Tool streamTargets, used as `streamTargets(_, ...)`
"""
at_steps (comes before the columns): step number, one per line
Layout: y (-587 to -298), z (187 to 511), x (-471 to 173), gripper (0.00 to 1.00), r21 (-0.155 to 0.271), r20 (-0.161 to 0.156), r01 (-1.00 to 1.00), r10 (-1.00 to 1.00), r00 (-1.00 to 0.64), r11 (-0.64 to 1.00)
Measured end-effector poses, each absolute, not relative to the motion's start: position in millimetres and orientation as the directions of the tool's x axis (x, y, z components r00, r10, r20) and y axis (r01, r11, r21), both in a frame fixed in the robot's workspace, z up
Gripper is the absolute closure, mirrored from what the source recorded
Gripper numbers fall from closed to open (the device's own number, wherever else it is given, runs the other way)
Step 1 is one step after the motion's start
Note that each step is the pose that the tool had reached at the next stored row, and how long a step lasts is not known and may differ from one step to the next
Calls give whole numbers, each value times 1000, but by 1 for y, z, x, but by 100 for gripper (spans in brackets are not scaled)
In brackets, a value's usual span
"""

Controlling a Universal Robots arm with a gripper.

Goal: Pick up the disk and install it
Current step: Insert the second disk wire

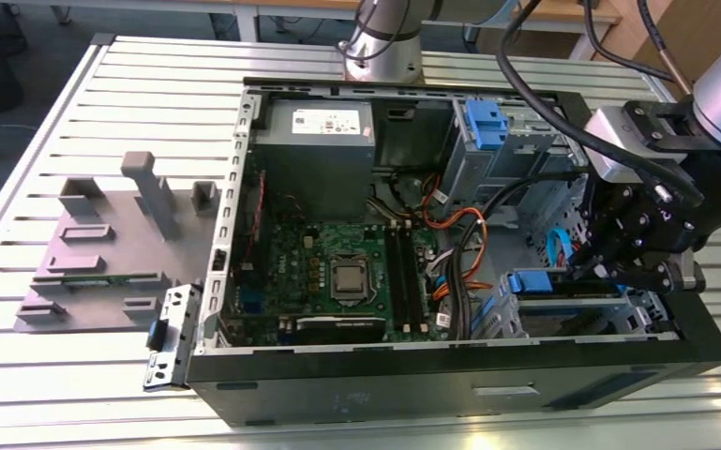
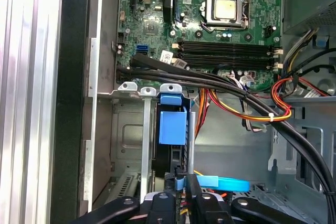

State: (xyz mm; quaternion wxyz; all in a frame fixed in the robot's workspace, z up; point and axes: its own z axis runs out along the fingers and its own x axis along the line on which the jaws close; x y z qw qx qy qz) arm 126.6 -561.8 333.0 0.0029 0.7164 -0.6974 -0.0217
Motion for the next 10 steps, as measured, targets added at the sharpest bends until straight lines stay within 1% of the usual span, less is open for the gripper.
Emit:
streamTargets(4,-562,334,127,77,34,-27,-999,-999,26,-27)
streamTargets(7,-562,344,127,77,34,-27,-999,-999,26,-27)
streamTargets(10,-562,347,127,77,34,-27,-999,-999,27,-28)
